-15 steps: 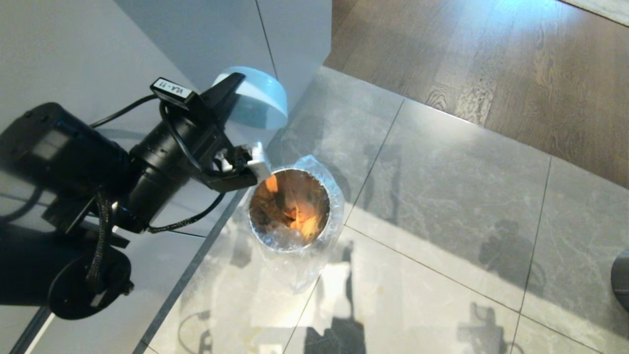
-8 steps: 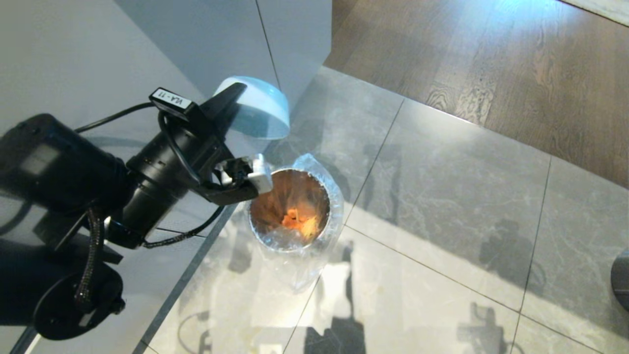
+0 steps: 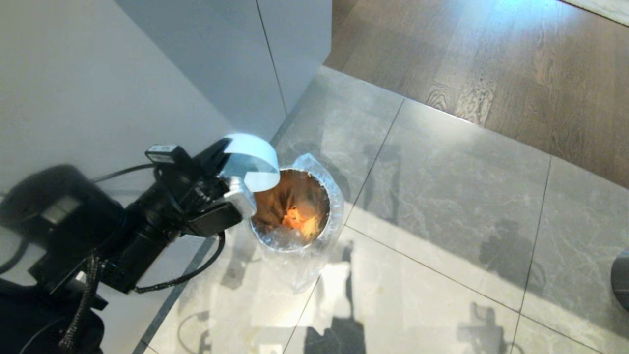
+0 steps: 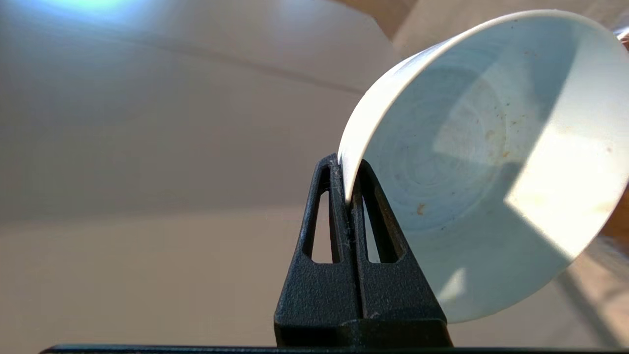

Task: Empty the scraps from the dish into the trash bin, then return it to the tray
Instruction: Pour the leftover food from the bowl into the trash can, then put the bowl back to the table

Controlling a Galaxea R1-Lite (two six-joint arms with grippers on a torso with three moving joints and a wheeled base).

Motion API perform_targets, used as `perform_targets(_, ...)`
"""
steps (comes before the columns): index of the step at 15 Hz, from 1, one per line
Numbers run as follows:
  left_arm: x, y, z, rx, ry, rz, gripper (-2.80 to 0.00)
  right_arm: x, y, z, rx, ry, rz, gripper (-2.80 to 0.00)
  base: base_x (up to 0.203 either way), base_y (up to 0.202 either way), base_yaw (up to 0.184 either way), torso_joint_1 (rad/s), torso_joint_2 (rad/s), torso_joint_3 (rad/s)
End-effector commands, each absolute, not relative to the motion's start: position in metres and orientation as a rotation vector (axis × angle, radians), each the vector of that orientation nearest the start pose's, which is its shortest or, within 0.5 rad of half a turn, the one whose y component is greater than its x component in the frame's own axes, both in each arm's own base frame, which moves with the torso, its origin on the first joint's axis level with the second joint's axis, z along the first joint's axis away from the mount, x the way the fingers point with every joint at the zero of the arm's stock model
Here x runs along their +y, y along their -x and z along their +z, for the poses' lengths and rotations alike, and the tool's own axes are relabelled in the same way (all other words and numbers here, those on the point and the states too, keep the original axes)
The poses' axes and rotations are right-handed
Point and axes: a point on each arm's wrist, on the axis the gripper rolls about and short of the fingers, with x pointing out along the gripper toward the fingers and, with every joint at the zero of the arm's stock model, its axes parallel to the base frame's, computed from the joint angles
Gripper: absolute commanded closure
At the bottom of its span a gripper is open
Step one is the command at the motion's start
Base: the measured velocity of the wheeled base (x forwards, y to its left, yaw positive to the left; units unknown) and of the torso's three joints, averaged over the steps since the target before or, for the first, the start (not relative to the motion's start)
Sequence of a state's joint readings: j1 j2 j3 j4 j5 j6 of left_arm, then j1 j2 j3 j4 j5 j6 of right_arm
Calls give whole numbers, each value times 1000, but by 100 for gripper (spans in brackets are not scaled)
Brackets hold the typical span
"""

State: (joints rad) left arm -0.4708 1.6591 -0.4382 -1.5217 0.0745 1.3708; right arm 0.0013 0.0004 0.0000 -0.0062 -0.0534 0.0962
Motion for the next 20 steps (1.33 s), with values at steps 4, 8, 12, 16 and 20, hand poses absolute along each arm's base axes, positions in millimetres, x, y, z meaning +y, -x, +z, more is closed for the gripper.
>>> perform_targets(4, -93, -221, 192, -425, -961, -125, 0, -1, 23, 76, -9, -98, -52, 0, 0, 0, 0, 0, 0, 0)
perform_targets(8, -86, -213, 194, -319, -699, -196, 0, -1, 23, 76, -9, -97, -52, 0, 0, 0, 0, 0, 0, 0)
perform_targets(12, -82, -202, 196, -205, -431, -261, 0, -1, 23, 76, -9, -97, -52, 0, 0, 0, 0, 0, 0, 0)
perform_targets(16, -76, -188, 202, -145, -278, -286, 0, -1, 23, 76, -10, -97, -52, 0, 0, 0, 0, 0, 0, 0)
perform_targets(20, -70, -170, 208, -140, -266, -329, 0, -1, 23, 76, -9, -97, -52, 0, 0, 0, 0, 0, 0, 0)
